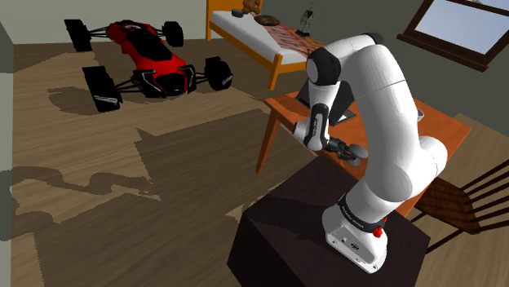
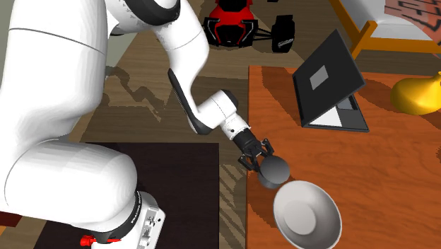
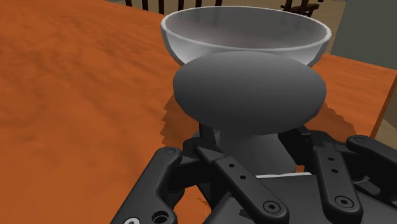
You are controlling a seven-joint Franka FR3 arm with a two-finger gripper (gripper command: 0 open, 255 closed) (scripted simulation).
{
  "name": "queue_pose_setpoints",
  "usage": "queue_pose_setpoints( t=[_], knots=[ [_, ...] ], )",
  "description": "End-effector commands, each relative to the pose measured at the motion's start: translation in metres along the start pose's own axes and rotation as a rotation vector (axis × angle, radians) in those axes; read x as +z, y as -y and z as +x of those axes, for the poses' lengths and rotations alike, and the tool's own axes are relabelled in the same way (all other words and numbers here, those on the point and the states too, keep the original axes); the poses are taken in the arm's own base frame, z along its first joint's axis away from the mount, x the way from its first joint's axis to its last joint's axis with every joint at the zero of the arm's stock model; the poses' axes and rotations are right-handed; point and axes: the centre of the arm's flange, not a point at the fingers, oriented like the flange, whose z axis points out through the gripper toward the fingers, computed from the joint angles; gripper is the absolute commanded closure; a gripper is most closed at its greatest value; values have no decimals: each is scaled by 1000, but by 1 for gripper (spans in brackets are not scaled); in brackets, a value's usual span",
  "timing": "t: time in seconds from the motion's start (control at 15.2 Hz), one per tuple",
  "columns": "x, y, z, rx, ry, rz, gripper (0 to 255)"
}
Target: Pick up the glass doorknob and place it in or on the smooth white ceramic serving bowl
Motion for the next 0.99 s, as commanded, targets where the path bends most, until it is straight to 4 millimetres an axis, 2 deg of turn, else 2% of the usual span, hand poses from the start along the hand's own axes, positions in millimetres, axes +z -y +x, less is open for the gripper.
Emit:
queue_pose_setpoints(
  t=[0.0,0.92],
  knots=[
    [-2,0,-8,0,0,0,255],
    [-16,4,-80,0,0,0,255]
  ],
)
